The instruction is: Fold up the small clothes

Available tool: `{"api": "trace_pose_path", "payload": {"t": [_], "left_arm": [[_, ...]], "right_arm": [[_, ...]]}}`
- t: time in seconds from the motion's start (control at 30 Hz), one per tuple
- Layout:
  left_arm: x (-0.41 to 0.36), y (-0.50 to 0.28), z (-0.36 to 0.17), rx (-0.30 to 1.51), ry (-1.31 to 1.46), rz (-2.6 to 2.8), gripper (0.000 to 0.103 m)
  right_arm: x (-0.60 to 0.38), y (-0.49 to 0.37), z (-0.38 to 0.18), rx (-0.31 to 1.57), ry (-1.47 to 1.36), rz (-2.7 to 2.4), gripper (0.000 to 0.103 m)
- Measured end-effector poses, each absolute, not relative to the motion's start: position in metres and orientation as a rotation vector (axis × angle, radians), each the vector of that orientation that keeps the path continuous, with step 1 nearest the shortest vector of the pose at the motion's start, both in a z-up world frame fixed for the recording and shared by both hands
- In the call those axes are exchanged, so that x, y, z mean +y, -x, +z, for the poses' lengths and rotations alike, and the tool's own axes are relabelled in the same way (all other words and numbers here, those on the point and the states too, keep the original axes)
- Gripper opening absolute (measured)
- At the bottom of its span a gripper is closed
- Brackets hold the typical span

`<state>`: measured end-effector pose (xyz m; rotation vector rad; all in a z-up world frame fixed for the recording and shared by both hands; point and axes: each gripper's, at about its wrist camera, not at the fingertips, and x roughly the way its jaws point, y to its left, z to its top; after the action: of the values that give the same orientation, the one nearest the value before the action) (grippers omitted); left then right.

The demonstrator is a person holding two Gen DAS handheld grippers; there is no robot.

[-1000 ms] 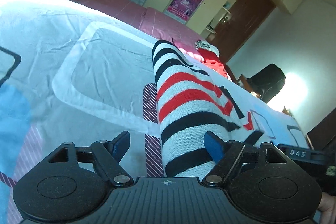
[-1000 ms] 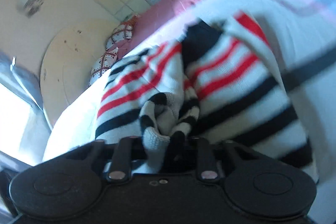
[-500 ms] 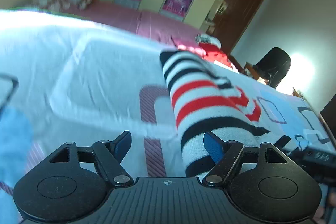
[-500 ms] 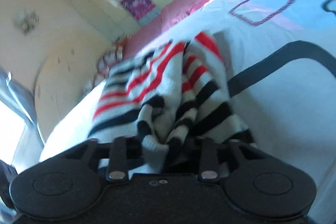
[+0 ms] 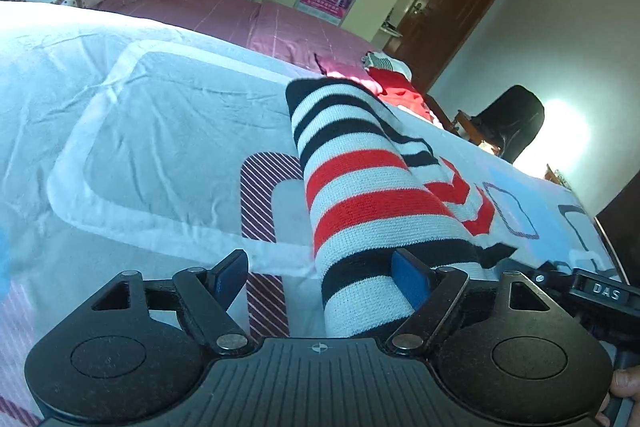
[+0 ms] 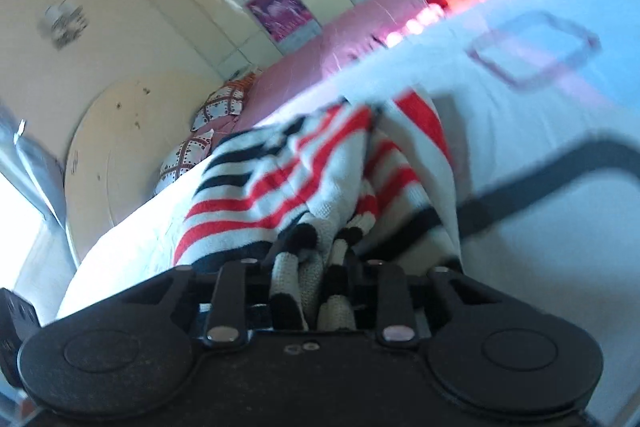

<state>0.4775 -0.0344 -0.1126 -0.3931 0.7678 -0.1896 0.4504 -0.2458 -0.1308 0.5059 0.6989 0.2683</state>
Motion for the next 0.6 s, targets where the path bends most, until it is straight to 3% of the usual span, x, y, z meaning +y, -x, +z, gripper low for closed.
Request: {"api": "trace_pose_path", "payload": {"t": [0.2, 0.37, 0.5, 0.6], "left_arm": [[-0.055, -0.476, -0.103, 0.765, 0.319, -0.212, 0.073], [-0.08, -0.483, -0.098, 0.818, 0.223, -0.2, 0.076], [-0.067, -0.473, -0.078, 0.75, 0.247, -0.2, 0.075], [-0.057, -0.476, -0.081, 0.763, 0.261, -0.153, 0.075]], "right_arm": [[-0.249, -0.431, -0.104, 0.569, -0.385, 0.269, 0.024], [-0.264, -0.449, -0.148, 0.735, -0.455, 0.196, 0.027], [-0.276, -0.45, -0.141, 0.736, -0.565, 0.226, 0.046], [-0.279, -0.453, -0.146, 0.764, -0.582, 0.257, 0.043]]}}
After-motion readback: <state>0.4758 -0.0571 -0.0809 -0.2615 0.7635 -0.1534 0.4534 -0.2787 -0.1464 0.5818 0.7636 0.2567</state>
